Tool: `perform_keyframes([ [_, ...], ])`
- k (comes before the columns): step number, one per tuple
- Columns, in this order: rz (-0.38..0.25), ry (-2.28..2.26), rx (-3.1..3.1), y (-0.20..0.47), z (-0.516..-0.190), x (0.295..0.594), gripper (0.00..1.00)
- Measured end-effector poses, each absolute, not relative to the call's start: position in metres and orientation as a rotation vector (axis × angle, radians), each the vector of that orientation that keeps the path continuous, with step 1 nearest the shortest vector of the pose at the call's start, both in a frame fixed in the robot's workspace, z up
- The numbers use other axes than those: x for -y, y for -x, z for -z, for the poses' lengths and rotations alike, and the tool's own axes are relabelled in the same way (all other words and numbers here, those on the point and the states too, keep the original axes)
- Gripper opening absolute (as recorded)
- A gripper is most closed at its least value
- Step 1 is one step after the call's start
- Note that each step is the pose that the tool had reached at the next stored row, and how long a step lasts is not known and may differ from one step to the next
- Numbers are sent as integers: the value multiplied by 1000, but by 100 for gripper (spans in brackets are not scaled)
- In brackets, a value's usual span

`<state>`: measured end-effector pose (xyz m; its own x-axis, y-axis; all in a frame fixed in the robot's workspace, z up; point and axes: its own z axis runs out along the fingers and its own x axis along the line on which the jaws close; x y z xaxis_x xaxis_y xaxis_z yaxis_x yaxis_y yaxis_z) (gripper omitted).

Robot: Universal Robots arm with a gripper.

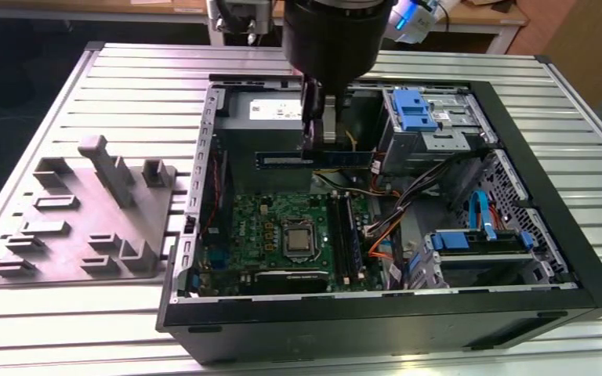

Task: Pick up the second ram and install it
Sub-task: 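Pick up the second ram and move it above second insertion slot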

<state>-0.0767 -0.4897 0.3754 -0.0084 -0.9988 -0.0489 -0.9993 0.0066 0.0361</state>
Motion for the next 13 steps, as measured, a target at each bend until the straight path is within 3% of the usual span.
perform_keyframes([
  [13,-94,2205,-2222,77,-353,490,8],
])
